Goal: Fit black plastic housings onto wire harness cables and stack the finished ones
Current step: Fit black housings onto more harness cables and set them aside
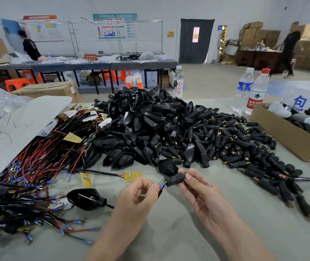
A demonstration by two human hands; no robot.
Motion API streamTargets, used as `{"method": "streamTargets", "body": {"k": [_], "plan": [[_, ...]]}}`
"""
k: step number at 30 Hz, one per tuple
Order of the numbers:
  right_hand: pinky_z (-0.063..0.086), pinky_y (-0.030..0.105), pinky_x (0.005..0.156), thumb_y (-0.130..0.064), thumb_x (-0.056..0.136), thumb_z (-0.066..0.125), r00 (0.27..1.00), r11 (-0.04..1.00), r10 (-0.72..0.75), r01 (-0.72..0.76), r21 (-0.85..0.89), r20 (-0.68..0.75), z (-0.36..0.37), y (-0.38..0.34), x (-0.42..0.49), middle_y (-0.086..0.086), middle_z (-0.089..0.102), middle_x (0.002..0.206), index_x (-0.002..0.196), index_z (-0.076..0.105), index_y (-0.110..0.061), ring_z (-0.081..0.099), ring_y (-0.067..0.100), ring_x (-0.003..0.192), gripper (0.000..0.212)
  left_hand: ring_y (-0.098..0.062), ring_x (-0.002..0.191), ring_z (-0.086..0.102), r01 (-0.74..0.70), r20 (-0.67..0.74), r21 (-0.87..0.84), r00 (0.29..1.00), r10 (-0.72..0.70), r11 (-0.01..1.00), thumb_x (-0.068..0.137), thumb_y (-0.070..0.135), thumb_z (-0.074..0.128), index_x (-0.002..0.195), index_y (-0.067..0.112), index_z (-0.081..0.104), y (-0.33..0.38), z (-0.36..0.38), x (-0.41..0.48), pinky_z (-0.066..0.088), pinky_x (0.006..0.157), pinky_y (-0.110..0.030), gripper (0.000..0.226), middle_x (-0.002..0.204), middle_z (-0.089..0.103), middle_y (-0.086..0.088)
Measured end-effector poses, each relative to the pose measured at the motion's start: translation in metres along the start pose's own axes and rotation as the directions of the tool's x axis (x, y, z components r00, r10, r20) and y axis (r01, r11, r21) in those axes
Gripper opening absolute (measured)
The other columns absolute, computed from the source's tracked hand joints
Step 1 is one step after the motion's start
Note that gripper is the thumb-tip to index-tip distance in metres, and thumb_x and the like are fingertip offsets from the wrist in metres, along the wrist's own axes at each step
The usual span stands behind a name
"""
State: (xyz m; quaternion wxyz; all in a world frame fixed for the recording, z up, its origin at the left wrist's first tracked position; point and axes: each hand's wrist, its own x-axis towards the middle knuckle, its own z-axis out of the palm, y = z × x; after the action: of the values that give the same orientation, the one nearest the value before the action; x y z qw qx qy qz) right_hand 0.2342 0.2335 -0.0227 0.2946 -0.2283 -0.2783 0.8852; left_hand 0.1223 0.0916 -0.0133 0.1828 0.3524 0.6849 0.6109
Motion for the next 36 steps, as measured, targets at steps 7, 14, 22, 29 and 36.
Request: {"method": "streamTargets", "body": {"k": [7, 14, 22, 29, 36], "plan": [[0.062, 0.025, 0.071, 0.002, 0.079, 0.066, 0.999, 1.0, -0.015, 0.016, -0.01, 0.048, 0.002, -0.001, -0.002, 0.016, 0.073, 0.115, 0.101, 0.066, -0.001, 0.075, 0.02, 0.094, 0.022, -0.012, 0.064, 0.044, -0.009, -0.013, 0.018, 1.0, 0.009, 1.0, 0.093, 0.025, 0.056, 0.081, -0.001, 0.058, 0.003, -0.003, 0.0, 0.034, 0.059, -0.018, 0.029, 0.068, 0.051, -0.002], [0.061, 0.023, 0.07, 0.0, 0.079, 0.067, 0.997, 0.998, -0.026, 0.03, -0.062, 0.07, 0.003, 0.001, -0.002, 0.015, 0.073, 0.115, 0.1, 0.067, -0.002, 0.074, 0.016, 0.091, 0.021, -0.01, 0.056, 0.04, 0.018, -0.003, 0.029, 1.0, -0.018, 0.999, 0.094, 0.006, 0.056, 0.077, -0.005, 0.058, 0.0, 0.0, 0.001, 0.031, 0.052, -0.017, 0.02, 0.062, 0.055, 0.009], [0.06, 0.023, 0.074, -0.003, 0.077, 0.067, 0.992, 0.991, -0.055, 0.068, -0.117, 0.112, 0.004, 0.001, -0.003, 0.014, 0.073, 0.115, 0.097, 0.067, -0.003, 0.074, 0.016, 0.092, 0.02, -0.004, 0.053, 0.047, 0.04, -0.032, 0.029, 0.999, -0.039, 0.999, 0.094, 0.006, 0.055, 0.08, -0.006, 0.062, -0.001, -0.003, 0.001, 0.037, 0.053, -0.011, 0.02, 0.061, 0.062, 0.012], [0.06, 0.022, 0.07, -0.001, 0.079, 0.067, 0.992, 0.996, -0.02, 0.031, -0.081, 0.123, 0.003, 0.005, -0.004, 0.014, 0.074, 0.115, 0.102, 0.065, 0.0, 0.075, 0.017, 0.09, 0.023, -0.009, 0.061, 0.06, 0.076, -0.018, -0.007, 0.997, -0.076, 0.997, 0.096, 0.014, 0.056, 0.077, 0.006, 0.065, -0.006, 0.002, 0.001, 0.05, 0.062, -0.017, 0.022, 0.069, 0.07, -0.003], [0.06, 0.024, 0.069, 0.001, 0.077, 0.068, 0.996, 0.999, -0.027, 0.03, -0.037, 0.086, 0.0, 0.006, 0.0, 0.017, 0.073, 0.114, 0.099, 0.067, -0.001, 0.075, 0.02, 0.094, 0.022, -0.014, 0.067, 0.066, 0.031, 0.02, -0.092, 0.999, -0.03, 0.995, 0.1, 0.024, 0.052, 0.088, 0.005, 0.062, -0.005, 0.003, 0.001, 0.052, 0.063, -0.023, 0.025, 0.077, 0.071, -0.005]]}}
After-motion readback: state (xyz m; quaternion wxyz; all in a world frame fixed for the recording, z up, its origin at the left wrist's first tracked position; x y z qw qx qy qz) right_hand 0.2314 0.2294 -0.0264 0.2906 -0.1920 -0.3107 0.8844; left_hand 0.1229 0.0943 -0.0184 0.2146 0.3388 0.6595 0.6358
